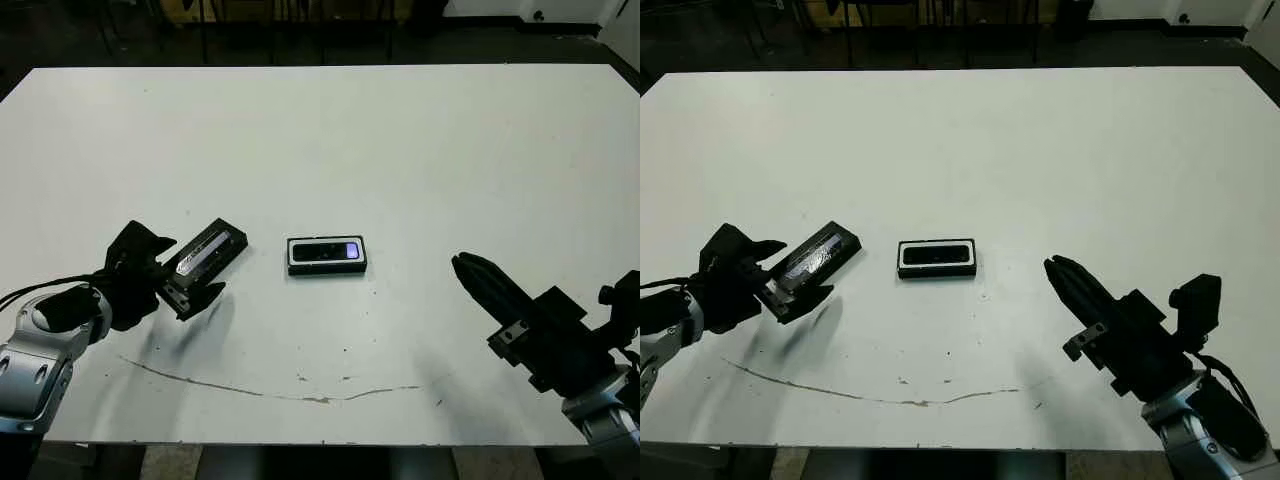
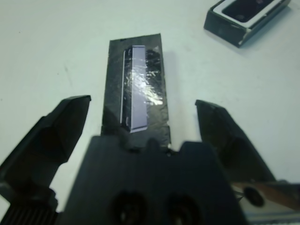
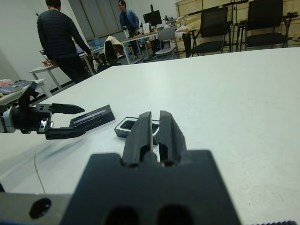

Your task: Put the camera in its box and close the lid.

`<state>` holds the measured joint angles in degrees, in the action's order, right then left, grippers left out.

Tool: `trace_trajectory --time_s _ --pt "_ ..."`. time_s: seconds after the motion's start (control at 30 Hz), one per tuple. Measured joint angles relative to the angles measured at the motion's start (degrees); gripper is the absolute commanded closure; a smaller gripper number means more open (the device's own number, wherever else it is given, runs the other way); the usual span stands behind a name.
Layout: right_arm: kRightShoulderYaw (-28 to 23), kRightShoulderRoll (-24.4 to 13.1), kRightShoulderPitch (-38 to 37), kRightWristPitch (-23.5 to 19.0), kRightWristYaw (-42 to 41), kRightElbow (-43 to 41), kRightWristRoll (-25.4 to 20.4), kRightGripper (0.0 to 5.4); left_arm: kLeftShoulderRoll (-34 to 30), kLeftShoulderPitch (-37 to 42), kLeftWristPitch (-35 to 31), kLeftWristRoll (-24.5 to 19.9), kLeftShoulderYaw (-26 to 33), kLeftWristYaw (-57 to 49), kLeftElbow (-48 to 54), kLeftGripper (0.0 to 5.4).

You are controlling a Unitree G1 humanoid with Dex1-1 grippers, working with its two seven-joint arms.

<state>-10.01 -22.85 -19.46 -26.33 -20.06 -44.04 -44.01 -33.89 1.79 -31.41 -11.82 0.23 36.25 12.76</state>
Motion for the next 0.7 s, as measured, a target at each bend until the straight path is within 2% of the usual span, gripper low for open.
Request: trace_trajectory --time_s 0.37,0.47,0.7 --pt "-0.27 -0.08 0.11 -0.57 0.03 -0.29 -0.52 5.40 3.38 -0.89 3.28 0.05 -0.03 -2.26 -3.92 0.02" --pt "-0.28 -0.08 0.12 -0.57 0.02 -0.29 -0.66 5.40 4.81 -1.05 3.64 -1.40 0.12 -2.11 -4.72 0.31" --pt "-0.26 -0.04 0.12 -0.67 0.03 -0.27 -1.22 5.40 5.88 -2.28 6.87 -1.55 -0.16 -1.86 -5.31 1.57"
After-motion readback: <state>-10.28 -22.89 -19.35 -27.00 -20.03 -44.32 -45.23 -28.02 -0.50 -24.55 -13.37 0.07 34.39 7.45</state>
